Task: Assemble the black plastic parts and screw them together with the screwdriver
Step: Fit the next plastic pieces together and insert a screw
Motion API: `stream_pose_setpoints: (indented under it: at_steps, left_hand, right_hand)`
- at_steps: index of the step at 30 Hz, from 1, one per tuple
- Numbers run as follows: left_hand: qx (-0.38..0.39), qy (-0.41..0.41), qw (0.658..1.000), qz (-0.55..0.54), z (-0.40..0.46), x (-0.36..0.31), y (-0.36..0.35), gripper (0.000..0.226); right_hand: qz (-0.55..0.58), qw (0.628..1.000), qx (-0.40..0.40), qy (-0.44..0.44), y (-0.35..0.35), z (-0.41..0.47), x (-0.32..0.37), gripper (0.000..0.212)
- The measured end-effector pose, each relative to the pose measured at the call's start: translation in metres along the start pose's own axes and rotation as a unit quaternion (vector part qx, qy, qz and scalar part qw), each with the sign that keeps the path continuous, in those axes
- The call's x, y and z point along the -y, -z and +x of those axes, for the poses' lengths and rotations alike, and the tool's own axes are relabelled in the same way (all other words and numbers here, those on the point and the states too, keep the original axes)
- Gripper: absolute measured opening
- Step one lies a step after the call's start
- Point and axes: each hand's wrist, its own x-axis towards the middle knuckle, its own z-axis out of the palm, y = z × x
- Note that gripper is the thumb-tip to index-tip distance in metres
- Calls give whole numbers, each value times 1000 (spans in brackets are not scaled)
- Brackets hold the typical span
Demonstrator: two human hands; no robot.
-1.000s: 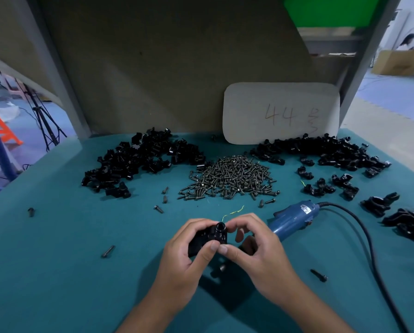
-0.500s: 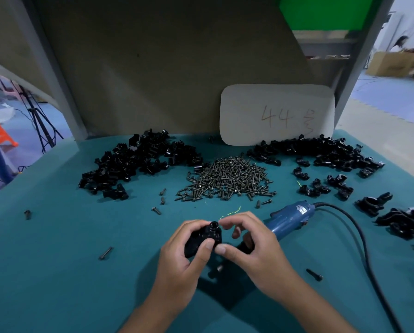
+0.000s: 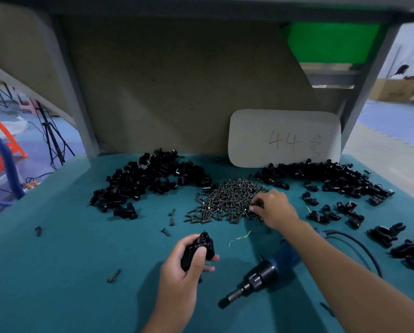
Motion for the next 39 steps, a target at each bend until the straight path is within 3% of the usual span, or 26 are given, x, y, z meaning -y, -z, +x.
stream_pose_setpoints:
  at_steps: [3,10,15,19,29,31,35,37,39]
  left_hand:
    - [4,2,1000,6,1,4,0,27]
    - [9,3,1000,18,1,6,-1,24]
    - [16,5,999,36,0,5,1,27]
    - [6,14,1000,25,1,4,0,45]
    - [10,20,999,31,1,6,0,45]
    - [7,20,999,26,1,5,0,40]
    - [-3,18,1000,17,1,3,-2,38]
    - [-2,17,1000,19,1,2,-2,36]
    - [-1,10,1000,20,1,1,-2,32]
  right_hand:
    - [-35,999,-10,6,0,2,5,8]
    - [-37,999,-7,4,-2,0,10,19]
    - [-95,995,-23,0,-5,-2,18,13]
    - [42,997,-70,-9,2,-4,11,12]
    - [204,974,-97,17,23,-41,16,16]
    - [307,947,-97,8,27,-59,25,15]
    - [544,839,-28,5,27,-107,39,11]
    - [558,829,-13,41,24,-130,44,6]
    - [538,838,-21,87,17,-149,51,16]
